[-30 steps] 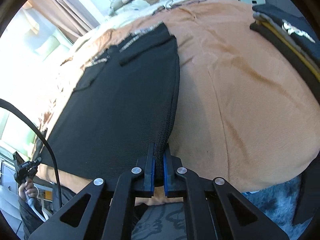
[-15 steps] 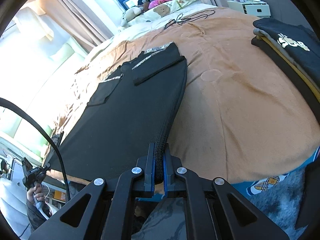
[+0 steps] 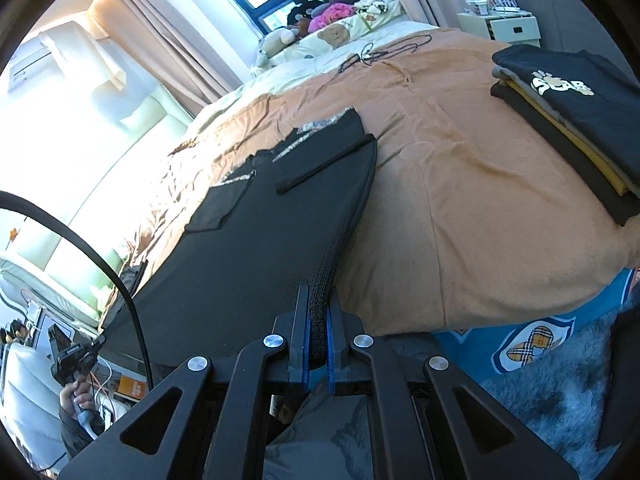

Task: Fold small clothes
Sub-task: 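Lift the hem with both tools and fold it toward the collar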

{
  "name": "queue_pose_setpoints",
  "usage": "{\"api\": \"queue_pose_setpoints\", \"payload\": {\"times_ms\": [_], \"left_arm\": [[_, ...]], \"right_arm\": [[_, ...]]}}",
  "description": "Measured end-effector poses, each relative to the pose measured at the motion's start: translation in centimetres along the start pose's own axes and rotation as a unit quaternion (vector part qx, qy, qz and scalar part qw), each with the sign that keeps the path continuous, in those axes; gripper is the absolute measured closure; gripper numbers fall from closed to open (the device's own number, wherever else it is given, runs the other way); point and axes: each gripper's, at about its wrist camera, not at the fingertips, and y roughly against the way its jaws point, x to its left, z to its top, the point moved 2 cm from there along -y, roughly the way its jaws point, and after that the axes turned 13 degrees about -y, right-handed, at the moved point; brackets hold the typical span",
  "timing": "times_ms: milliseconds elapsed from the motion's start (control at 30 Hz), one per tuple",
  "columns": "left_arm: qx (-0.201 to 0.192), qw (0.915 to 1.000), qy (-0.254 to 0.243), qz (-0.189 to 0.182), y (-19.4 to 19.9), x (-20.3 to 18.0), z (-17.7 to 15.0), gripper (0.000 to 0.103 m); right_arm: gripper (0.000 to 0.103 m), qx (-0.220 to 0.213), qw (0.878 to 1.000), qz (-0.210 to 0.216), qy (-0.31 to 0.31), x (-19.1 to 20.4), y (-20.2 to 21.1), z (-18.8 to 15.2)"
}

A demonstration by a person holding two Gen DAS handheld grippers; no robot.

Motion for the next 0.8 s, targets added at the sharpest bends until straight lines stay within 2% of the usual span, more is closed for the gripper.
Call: {"api": "queue_pose_setpoints", "payload": {"times_ms": [367, 633, 800], "left_arm": [[-0.019, 0.9996, -0.015, -0.010, 4.5, -1.5, -3.1, 0.098], [-0.042, 0.9984, -0.033, -0.020, 7.2, -2.7, -3.2, 0.098], [-0.044, 0.9981, -0.038, -0.021, 6.9, -3.2, -2.2, 0.098]], "right_arm": [[0.101, -0.023, 0.999, 0.026, 0.003, -2.3, 3.6, -1.5], [0.101, -0.036, 0.999, 0.040, 0.001, -3.7, 6.0, -2.8], [0.101, -0.042, 0.998, 0.047, 0.003, -3.7, 6.3, -2.4]]}}
